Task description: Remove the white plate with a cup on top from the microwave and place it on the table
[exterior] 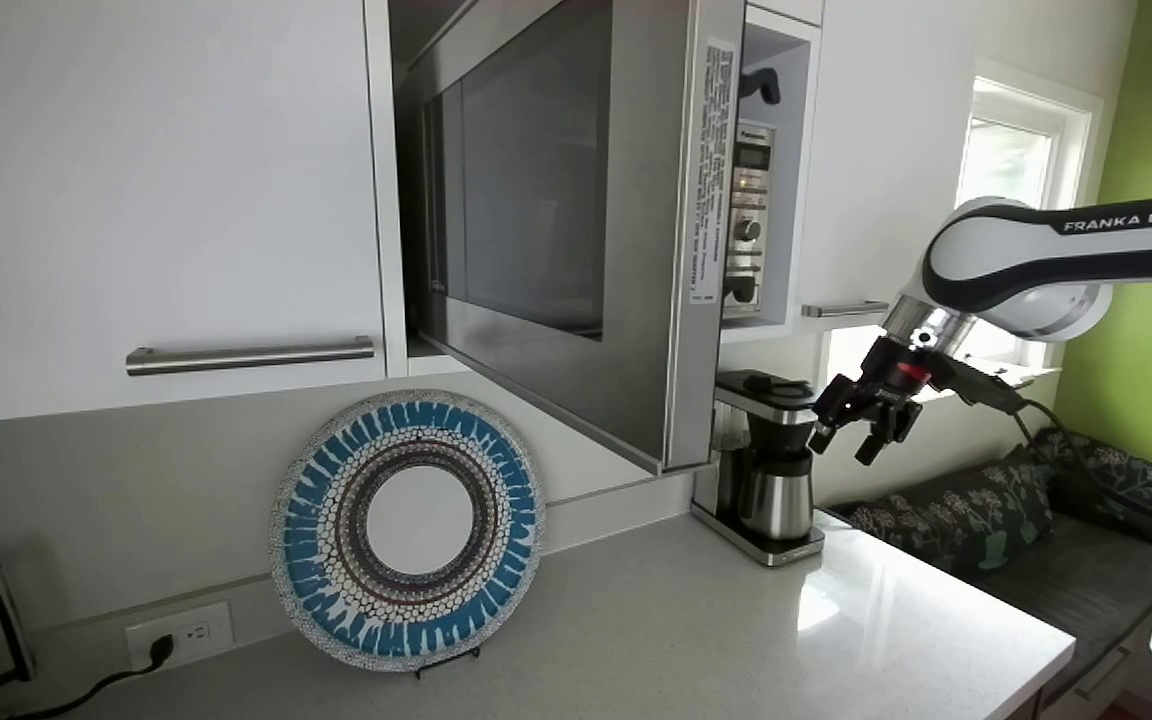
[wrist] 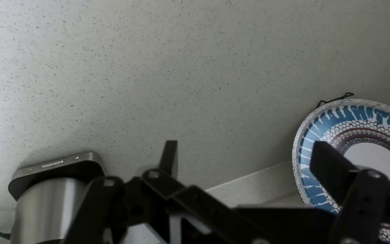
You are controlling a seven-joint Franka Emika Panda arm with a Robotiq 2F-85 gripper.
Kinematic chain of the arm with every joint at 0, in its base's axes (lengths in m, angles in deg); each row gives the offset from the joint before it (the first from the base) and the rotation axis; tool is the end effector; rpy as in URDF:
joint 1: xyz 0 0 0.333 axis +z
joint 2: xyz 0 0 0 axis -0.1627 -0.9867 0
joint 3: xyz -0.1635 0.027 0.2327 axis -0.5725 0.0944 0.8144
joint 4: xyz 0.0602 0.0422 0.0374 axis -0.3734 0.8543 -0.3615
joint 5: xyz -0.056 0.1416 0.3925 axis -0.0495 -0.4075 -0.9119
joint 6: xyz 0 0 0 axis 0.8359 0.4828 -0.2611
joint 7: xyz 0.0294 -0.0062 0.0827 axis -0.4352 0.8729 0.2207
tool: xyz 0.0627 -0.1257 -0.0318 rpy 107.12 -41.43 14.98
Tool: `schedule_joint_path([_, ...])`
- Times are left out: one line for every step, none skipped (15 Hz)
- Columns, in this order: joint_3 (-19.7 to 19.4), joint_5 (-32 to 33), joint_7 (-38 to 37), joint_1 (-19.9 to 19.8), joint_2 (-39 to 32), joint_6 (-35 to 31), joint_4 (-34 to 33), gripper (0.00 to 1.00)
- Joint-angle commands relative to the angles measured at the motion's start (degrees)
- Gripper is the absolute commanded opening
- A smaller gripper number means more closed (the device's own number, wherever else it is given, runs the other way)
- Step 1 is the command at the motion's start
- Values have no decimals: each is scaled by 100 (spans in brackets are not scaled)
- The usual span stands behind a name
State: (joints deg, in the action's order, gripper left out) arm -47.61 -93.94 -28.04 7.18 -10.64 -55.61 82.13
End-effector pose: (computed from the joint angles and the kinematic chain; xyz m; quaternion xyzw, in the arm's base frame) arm 0.4927 -0.0781 0.5332 -0.9745 0.0978 -0.1425 0.1429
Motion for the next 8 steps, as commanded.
schedule_joint_path([77, -445, -96, 72, 405, 325, 167, 100])
schedule_joint_path([90, -616, -114, 103, 538, 439, 229, 100])
schedule_joint_path([146, -713, -252, 93, 654, 578, 269, 100])
schedule_joint_path([187, -869, -360, 93, 788, 616, 353, 100])
schedule_joint_path([231, -1098, -519, 104, 907, 606, 436, 100])
schedule_joint_path([294, -1280, -676, 111, 999, 559, 502, 100])
schedule_joint_path([364, -1475, -793, 137, 1083, 452, 576, 100])
schedule_joint_path([428, -1680, -905, 170, 1135, 378, 607, 100])
